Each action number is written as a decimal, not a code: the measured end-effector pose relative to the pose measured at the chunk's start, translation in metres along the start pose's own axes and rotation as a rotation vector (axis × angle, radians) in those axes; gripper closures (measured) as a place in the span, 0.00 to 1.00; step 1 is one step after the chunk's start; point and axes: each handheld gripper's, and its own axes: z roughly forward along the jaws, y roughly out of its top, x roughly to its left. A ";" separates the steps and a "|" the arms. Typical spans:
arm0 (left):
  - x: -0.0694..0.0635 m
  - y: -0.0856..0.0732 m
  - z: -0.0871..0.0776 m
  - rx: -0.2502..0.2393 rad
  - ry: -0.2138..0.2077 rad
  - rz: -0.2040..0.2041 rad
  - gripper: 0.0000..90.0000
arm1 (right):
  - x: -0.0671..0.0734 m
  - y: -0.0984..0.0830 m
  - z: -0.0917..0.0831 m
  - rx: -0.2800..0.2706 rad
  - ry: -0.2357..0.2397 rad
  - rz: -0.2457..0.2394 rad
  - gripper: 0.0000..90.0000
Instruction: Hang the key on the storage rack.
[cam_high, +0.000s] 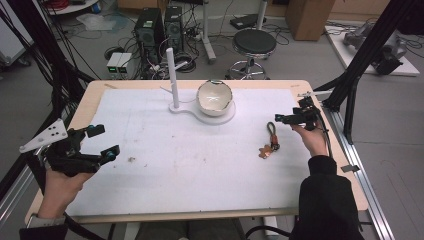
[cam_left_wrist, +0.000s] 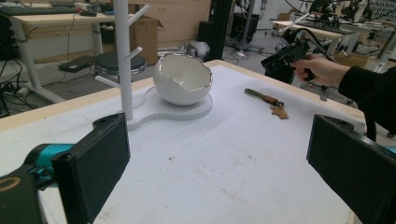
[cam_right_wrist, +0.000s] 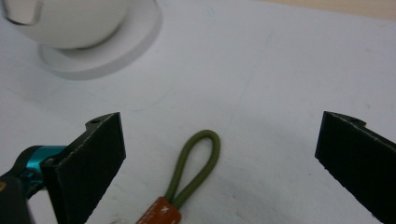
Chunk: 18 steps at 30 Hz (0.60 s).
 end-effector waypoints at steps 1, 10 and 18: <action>0.000 0.000 -0.001 -0.002 -0.001 0.000 0.07 | -0.001 -0.002 0.007 0.013 -0.022 0.003 0.01; 0.007 -0.002 -0.005 -0.005 0.016 -0.009 0.07 | 0.000 -0.008 0.038 0.079 -0.090 -0.049 0.01; 0.010 -0.004 -0.007 0.001 0.039 -0.023 0.07 | -0.002 -0.015 0.049 0.095 -0.121 -0.071 0.20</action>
